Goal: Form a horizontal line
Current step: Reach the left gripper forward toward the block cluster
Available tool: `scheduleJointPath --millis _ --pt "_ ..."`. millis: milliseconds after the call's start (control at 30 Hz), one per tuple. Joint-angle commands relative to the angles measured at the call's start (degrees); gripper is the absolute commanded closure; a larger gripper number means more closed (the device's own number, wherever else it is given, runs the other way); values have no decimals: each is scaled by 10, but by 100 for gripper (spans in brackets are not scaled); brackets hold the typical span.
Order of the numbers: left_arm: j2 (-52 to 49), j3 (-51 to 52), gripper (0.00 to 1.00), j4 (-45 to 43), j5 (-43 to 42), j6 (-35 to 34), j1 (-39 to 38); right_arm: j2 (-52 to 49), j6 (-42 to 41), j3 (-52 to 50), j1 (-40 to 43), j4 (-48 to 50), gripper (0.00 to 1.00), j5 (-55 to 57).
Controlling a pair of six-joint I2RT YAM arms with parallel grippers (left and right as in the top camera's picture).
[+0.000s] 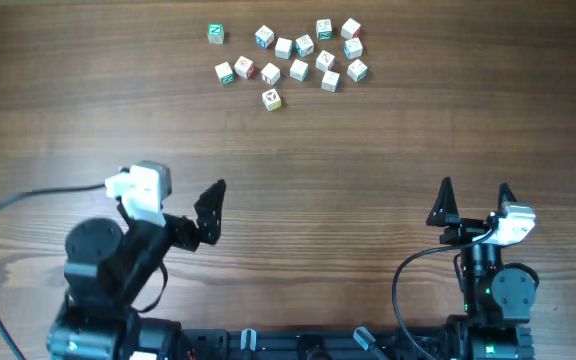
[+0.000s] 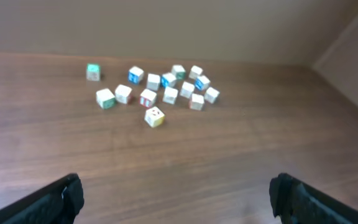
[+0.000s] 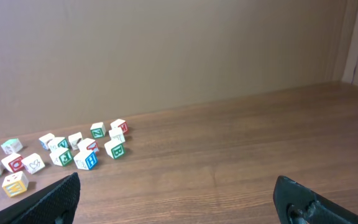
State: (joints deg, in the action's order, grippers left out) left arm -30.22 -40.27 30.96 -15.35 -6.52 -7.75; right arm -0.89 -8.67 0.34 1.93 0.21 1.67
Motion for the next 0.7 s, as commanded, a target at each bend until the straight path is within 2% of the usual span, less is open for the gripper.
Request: scheduleJointPath --millis 0,200,267,333,667 --pt "-69 -89 0 61 -33 -4 4 5 10 0 2 2 0 -7" --pt "-155 -174 0 173 -50 -3 4 5 10 0 2 2 0 -7" --pt "-172 -178 0 183 -119 -3 4 5 10 0 2 2 0 -7" --pt "-184 -178 0 198 -151 -3 4 5 10 0 2 2 0 -7" --pt "-234 -179 0 205 -152 -4 4 5 10 0 2 2 1 -7"
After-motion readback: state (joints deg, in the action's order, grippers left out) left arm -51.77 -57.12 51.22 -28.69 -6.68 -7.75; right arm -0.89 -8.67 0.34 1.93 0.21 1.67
